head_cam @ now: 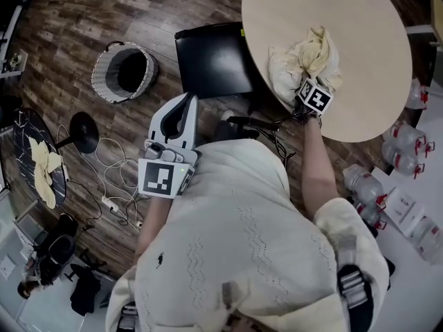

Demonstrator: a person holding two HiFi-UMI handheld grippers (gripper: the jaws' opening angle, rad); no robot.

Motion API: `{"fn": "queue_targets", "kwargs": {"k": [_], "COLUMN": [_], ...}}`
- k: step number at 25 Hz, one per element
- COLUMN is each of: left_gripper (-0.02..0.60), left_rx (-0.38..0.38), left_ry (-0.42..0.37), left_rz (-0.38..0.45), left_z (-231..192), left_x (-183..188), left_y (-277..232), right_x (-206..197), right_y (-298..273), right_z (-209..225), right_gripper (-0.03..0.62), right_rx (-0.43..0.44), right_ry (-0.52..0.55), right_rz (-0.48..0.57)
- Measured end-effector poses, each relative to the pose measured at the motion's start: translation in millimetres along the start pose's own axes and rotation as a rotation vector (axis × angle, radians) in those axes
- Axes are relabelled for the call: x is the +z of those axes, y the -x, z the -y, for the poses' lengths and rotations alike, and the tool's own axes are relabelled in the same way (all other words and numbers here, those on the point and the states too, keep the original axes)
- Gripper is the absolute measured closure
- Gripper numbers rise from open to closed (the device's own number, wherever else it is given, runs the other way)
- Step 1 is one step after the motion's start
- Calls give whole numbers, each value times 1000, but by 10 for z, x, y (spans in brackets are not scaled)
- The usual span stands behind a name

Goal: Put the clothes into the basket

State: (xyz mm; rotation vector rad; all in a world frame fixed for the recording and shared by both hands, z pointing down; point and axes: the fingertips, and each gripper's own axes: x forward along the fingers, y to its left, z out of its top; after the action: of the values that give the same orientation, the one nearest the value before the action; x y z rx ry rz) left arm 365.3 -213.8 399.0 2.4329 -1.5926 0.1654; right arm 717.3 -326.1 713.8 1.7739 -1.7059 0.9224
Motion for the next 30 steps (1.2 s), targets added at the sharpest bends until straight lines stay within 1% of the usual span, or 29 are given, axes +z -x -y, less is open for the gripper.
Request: {"fn": "queue_targets", "kwargs": {"k": [4,8,13,18,27,30], "left_gripper": [560,560,560,560,560,560], "left_rx": [-20,-49,-67,-72,-46,-35], "left_ry": [-5,-7,-4,2,15,23], "left_rz": [4,16,16,34,72,77], "left_z": [90,96,152,165,67,21], "left_x": [16,31,-4,-17,22,49], "left_y": [18,89,151,288,705,824], "right_x": [119,236,491,695,937,1012], "right_y": [173,378,629,882,1447,1618], "right_z": [22,-68,-115,-183,-544,-649], "right_gripper": [507,507,505,505,503,503], "right_rx": [19,30,57,55,76,86], "right_ry": [-21,-18,-10,39,184,208], "right_rz": [59,119,206,278,374,396]}}
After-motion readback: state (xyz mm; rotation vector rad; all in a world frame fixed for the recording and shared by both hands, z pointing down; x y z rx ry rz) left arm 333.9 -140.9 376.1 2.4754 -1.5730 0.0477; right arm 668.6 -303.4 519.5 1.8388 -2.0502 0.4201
